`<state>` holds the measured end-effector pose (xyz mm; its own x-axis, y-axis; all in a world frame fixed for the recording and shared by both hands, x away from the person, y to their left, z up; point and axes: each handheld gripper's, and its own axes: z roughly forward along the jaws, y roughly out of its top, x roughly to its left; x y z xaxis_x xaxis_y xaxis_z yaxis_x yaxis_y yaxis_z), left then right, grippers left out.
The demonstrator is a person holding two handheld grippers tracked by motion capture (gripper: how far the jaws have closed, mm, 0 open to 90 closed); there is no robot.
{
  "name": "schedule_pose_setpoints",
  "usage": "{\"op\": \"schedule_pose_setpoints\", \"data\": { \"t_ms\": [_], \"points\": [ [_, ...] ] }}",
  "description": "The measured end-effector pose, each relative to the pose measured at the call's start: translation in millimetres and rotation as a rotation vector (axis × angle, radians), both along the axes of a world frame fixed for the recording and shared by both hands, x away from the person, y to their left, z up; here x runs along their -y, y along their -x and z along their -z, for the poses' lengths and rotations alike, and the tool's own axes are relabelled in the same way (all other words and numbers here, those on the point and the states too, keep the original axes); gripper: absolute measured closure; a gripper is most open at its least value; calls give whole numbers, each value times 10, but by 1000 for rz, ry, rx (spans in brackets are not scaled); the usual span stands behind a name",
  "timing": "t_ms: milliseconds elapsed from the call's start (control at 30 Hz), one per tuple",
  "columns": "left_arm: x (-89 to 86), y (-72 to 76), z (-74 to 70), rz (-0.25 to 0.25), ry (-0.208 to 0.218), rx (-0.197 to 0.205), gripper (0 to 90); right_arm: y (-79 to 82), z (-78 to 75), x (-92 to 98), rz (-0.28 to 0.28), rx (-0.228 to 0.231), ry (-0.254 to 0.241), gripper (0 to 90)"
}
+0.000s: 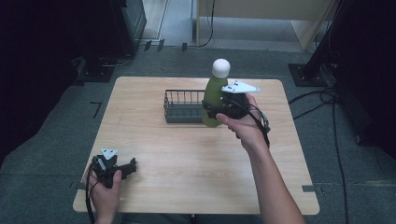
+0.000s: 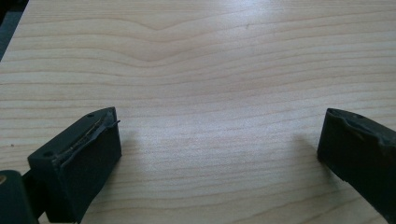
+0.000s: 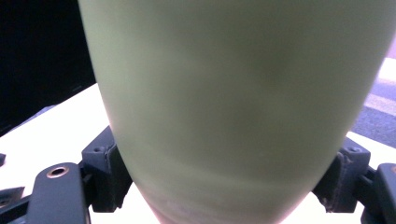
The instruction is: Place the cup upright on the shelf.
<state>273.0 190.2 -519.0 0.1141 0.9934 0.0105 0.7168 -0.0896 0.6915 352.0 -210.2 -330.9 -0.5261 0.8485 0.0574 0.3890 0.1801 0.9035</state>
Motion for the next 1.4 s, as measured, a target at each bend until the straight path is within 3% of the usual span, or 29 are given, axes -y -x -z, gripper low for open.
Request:
{"op": "schedule_pose_setpoints", "data": {
  "t_ms": [400,667,867,1000,1267,1400],
  "points": [
    [0,0,0,0,0,0,0,-296,-172,-83,23,30,-5,202],
    [0,0,-1,0,0,-1,0,-452,-189,-114,61,59,-13,202],
    [0,0,0,1,0,-1,0,-582,-114,-122,110,86,-26,202],
    [0,0,0,0,1,-1,0,-667,-24,-132,141,122,-4,202],
    [-2,1,-1,2,-2,-3,0,-781,213,-168,172,109,6,201],
    [-2,1,-1,3,-2,-3,0,-817,303,-154,184,96,-13,201]
  ]
}}
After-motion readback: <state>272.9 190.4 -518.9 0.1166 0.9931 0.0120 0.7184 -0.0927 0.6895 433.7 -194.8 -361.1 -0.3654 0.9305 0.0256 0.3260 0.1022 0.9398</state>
